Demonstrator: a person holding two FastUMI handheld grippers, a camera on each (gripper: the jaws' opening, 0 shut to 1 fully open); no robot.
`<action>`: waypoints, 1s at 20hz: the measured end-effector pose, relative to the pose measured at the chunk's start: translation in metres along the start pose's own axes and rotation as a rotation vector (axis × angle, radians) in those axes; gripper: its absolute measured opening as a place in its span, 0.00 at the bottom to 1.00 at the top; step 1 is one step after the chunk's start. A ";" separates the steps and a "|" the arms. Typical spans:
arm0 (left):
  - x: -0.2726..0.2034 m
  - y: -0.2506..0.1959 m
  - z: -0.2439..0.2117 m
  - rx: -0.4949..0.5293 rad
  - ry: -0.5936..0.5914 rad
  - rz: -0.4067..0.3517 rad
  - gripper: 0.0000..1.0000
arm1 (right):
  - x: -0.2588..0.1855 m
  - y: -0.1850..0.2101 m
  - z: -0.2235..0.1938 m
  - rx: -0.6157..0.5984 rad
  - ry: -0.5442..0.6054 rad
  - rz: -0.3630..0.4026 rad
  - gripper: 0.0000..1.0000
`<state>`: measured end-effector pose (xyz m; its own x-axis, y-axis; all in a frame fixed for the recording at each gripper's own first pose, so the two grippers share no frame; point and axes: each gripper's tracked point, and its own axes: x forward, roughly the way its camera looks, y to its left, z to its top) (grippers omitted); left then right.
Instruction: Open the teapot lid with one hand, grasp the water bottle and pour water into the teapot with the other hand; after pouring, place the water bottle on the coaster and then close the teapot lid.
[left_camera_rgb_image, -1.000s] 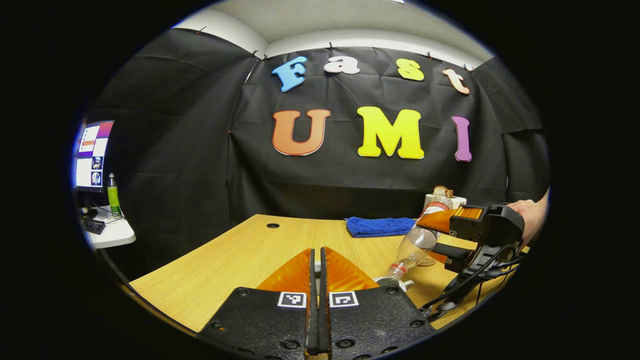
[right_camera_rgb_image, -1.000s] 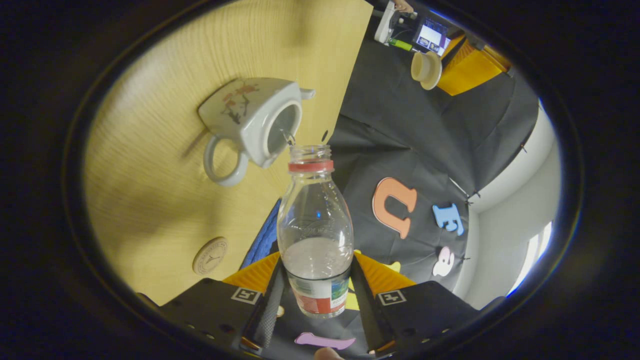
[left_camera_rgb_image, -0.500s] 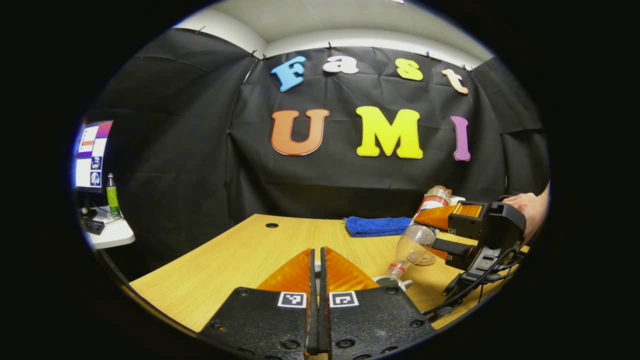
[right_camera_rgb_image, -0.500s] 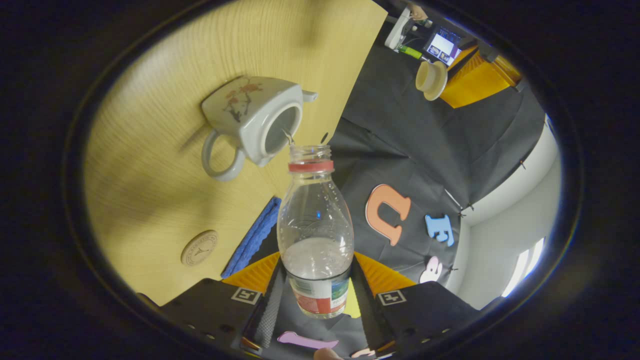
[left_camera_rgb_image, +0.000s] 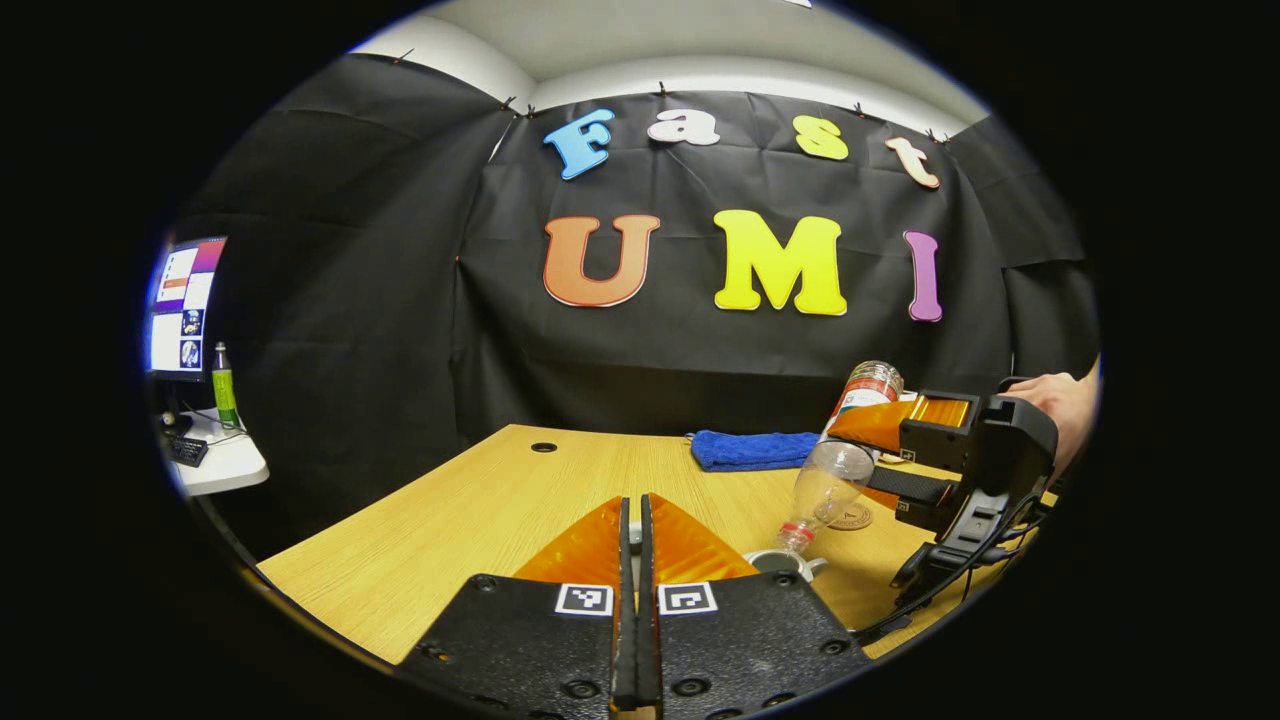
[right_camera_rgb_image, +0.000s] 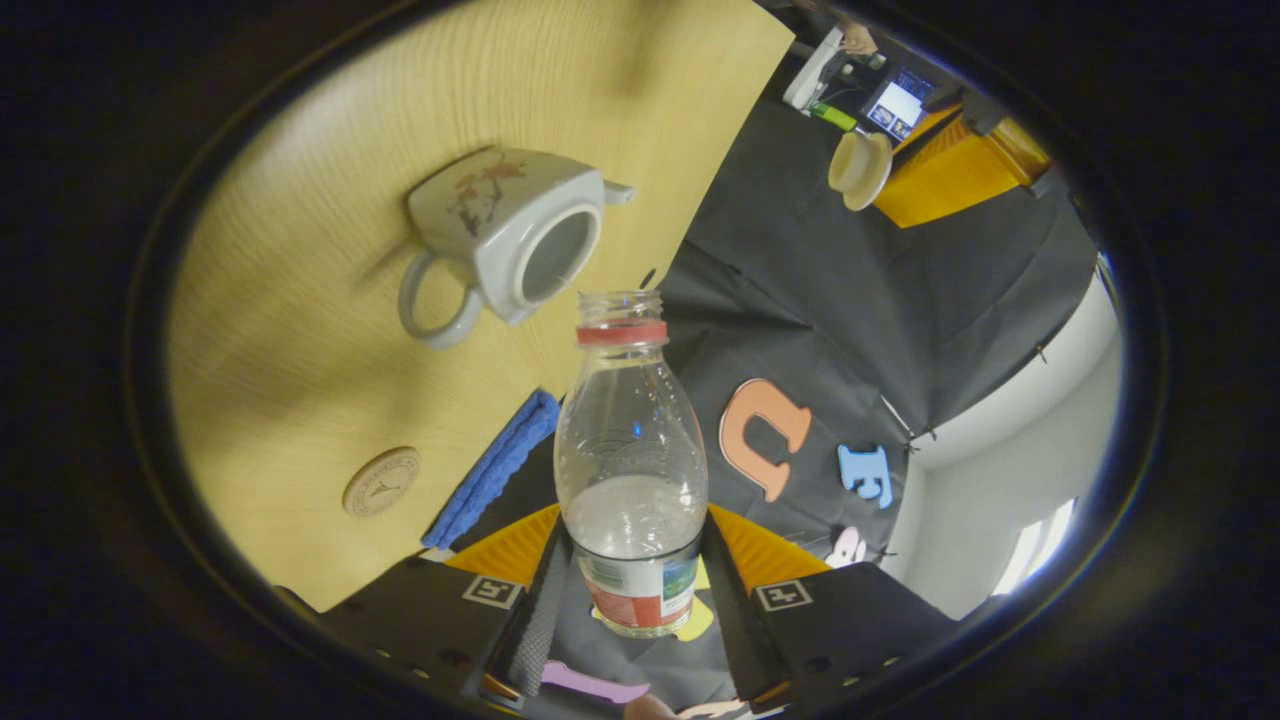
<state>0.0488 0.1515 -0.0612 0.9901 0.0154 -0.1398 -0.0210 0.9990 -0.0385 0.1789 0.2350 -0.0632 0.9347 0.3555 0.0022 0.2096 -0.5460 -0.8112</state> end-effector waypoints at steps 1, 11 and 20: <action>0.001 0.000 0.001 -0.001 -0.001 -0.001 0.02 | -0.001 -0.001 0.000 -0.004 -0.003 -0.003 0.70; -0.001 0.000 0.002 -0.007 0.000 -0.003 0.02 | -0.007 -0.005 0.001 -0.009 -0.003 0.006 0.70; -0.003 0.004 0.005 -0.011 -0.009 0.005 0.02 | -0.008 -0.006 0.002 0.002 -0.005 0.014 0.70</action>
<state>0.0466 0.1555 -0.0561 0.9911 0.0212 -0.1311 -0.0279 0.9984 -0.0490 0.1699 0.2370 -0.0596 0.9358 0.3522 -0.0120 0.1963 -0.5494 -0.8122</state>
